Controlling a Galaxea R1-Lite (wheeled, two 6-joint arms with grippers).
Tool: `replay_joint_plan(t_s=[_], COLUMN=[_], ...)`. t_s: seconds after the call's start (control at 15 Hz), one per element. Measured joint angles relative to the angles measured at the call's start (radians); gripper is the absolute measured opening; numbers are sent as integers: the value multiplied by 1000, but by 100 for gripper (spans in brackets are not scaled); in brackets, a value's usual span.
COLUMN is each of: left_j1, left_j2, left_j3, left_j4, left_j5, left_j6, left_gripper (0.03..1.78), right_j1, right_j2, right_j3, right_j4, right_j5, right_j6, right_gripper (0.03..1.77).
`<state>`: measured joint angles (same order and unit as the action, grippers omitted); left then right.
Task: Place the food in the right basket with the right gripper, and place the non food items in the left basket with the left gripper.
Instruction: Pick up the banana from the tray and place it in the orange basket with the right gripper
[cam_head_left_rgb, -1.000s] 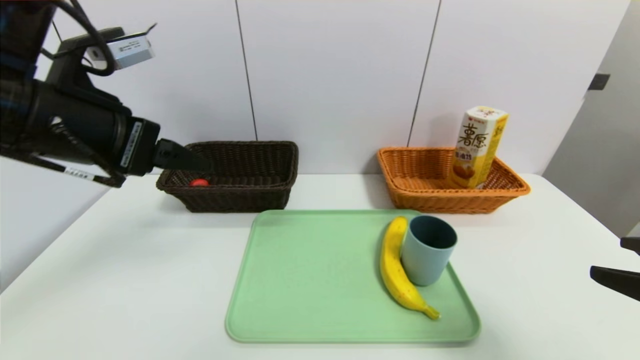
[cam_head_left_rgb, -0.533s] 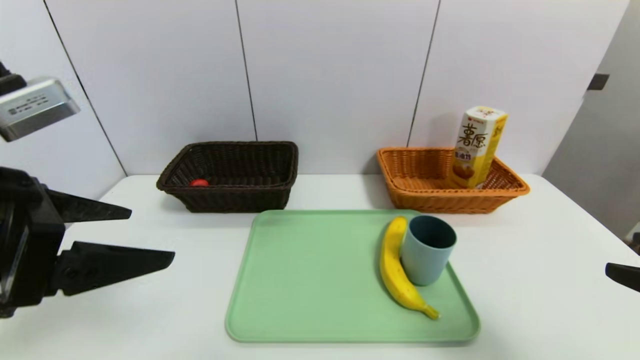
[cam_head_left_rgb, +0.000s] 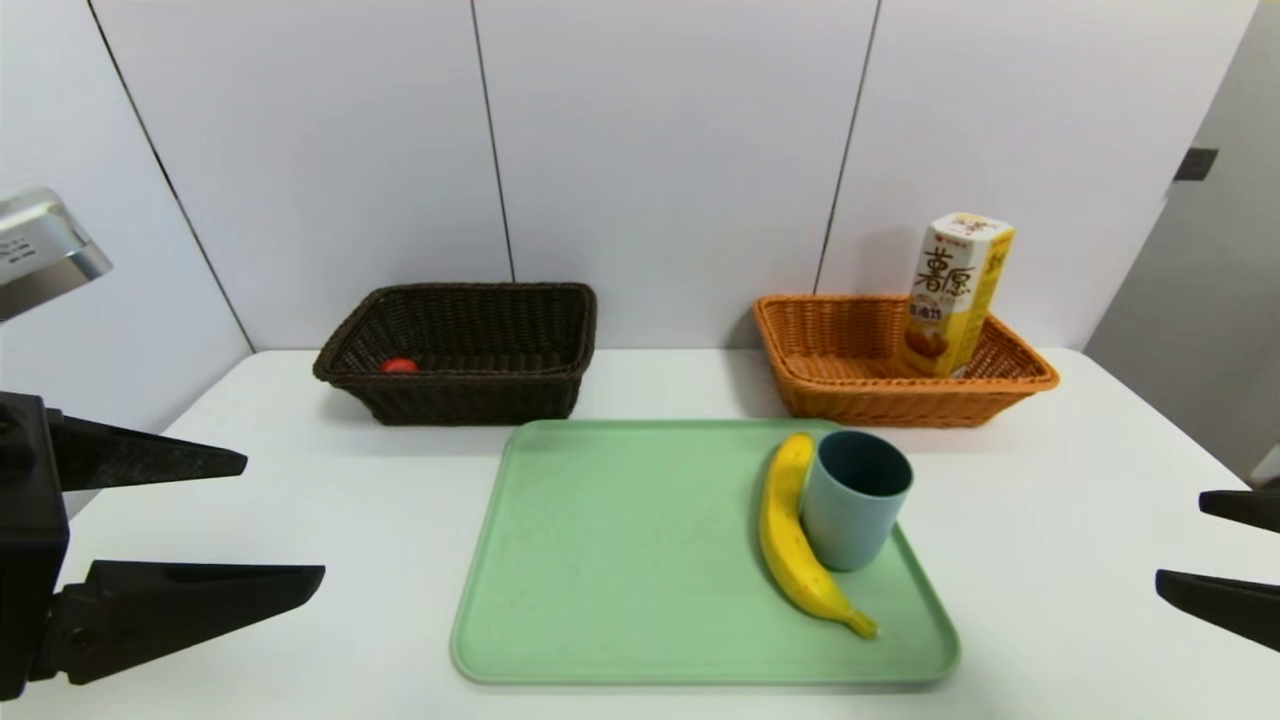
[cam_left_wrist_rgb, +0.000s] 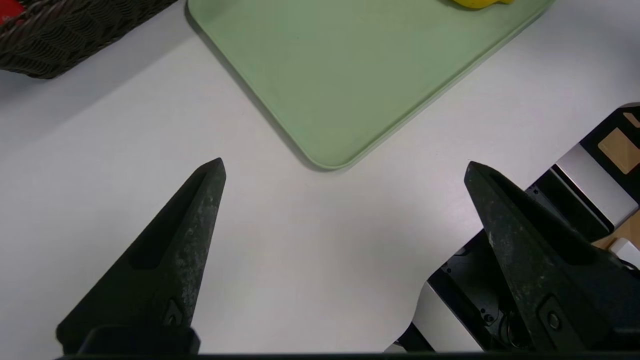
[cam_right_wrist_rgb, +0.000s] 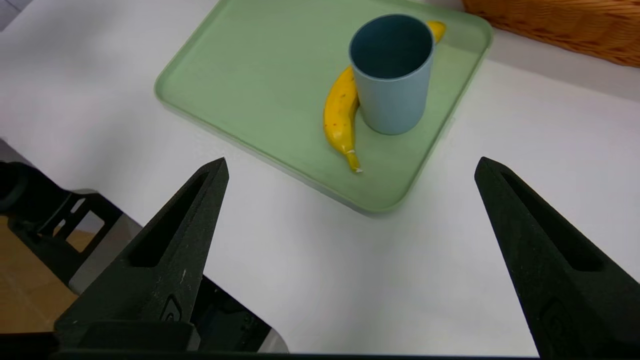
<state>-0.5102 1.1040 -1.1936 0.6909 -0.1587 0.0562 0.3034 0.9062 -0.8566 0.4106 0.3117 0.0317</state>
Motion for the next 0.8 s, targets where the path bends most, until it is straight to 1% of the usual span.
replay_joint_plan(t_s=[0.27, 0.53, 0.8], left_j1=[-4, -5, -5], left_j2=[0, -2, -1], left_j3=[17, 31, 40], left_j4=[-29, -32, -34], left_j5=[1, 3, 3], left_j6=[19, 17, 17], left_gripper=[169, 169, 169], right_j1=[58, 131, 183], right_j2=[91, 203, 280], right_j3=[6, 15, 26], right_j4=[-4, 1, 8], right_j5=[2, -6, -7], right_j6=[0, 1, 5], right_gripper=[170, 170, 170])
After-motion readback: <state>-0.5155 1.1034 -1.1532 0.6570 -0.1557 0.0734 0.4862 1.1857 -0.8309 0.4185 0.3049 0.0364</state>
